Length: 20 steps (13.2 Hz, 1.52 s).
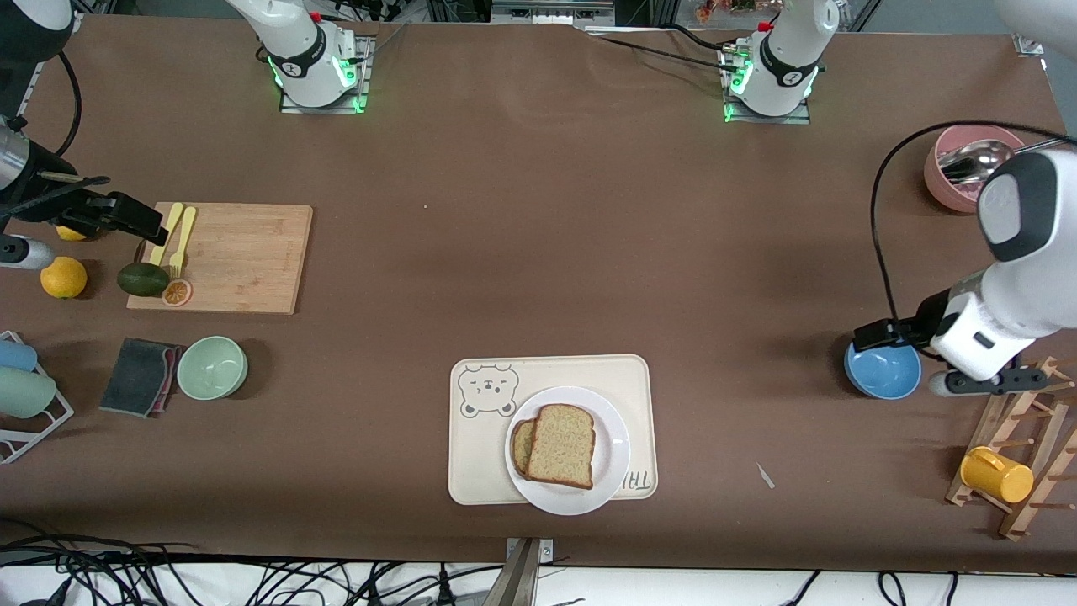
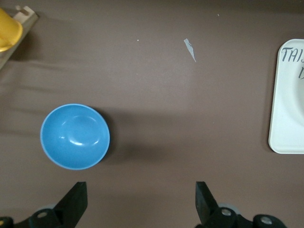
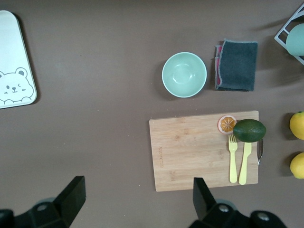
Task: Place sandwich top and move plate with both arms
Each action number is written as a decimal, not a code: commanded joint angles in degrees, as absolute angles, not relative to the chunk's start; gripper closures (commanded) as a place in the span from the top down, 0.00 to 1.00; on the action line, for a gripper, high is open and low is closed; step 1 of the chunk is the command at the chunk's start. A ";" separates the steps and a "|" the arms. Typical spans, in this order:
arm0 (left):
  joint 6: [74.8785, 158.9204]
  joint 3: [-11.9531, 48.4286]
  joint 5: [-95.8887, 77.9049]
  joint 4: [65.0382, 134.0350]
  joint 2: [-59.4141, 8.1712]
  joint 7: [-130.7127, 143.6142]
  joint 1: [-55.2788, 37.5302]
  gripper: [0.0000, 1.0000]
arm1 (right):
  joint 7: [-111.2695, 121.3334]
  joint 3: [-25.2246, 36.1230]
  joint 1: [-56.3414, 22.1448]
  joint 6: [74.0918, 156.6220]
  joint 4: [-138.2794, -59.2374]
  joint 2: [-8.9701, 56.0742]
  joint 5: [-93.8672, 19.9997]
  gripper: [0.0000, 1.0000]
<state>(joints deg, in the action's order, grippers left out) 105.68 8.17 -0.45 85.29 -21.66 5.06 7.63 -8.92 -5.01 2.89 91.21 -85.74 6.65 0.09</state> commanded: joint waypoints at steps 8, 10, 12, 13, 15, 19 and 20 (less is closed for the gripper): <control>98.88 7.56 1.32 87.01 -11.69 5.98 8.00 1.00 | -7.82 -5.27 3.16 90.35 -85.43 5.89 -0.62 1.00; 98.79 7.56 1.41 87.01 -10.90 5.98 8.43 1.00 | -7.82 -5.19 3.16 90.35 -85.43 5.89 -0.70 1.00; 98.79 7.65 1.41 87.10 -10.20 5.98 9.05 1.00 | -7.82 -5.19 3.16 90.35 -85.43 5.89 -0.88 1.00; 98.70 7.65 1.41 87.19 -9.67 5.98 9.05 1.00 | -7.82 -5.19 3.16 90.35 -85.43 5.89 -0.70 1.00; 98.61 7.65 1.41 87.10 -9.32 6.94 8.97 1.00 | -7.82 -5.19 3.16 90.44 -85.43 5.89 -0.70 1.00; 98.61 5.28 1.41 87.10 -9.84 7.91 6.16 1.00 | -7.73 -5.27 3.08 90.44 -85.43 5.98 -0.53 1.00; 98.61 4.06 1.41 87.10 -9.84 7.91 4.76 1.00 | -7.73 -5.27 3.08 90.44 -85.43 5.98 -0.61 1.00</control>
